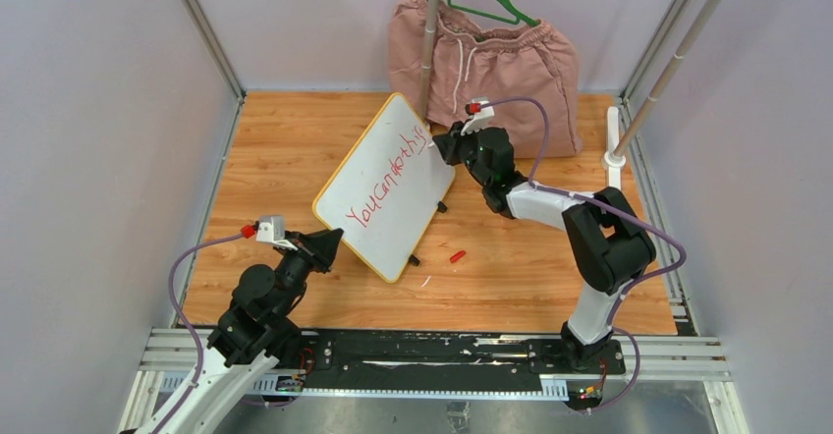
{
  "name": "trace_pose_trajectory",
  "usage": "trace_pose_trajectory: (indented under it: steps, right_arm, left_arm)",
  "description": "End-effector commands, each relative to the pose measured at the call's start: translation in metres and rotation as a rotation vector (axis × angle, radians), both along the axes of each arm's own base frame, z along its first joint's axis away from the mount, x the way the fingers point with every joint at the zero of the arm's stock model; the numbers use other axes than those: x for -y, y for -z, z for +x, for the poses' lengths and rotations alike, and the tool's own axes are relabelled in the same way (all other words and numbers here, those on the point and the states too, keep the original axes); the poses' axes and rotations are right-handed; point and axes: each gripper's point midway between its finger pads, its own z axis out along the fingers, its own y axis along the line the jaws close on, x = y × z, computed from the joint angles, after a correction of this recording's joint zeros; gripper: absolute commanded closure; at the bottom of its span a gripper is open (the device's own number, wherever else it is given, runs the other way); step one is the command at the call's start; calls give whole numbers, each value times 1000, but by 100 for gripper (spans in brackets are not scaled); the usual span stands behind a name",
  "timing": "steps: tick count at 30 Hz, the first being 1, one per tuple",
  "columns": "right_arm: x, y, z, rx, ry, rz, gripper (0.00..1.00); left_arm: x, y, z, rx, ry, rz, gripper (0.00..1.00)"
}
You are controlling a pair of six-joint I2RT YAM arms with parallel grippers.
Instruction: Write a sentence on the whiteboard
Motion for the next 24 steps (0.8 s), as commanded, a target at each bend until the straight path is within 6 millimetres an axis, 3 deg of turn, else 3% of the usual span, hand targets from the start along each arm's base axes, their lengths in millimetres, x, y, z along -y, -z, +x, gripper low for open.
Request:
trace_pose_trajectory:
  steps: [1, 12, 19, 24]
  right_arm:
    - [6, -27, 0, 45, 11, 26, 100]
    - [29, -73, -27, 110, 44, 50, 100]
    - [43, -77, -54, 103, 42, 56, 100]
    - [49, -76, -77, 88, 13, 66, 100]
  left_arm:
    - [-12, -2, -5, 10, -35, 20, 100]
    - [-18, -1, -5, -20, -69, -6, 78]
    - [-19, -3, -6, -27, -73, -23, 58]
    - [-22, -5, -7, -38, -90, -39, 53]
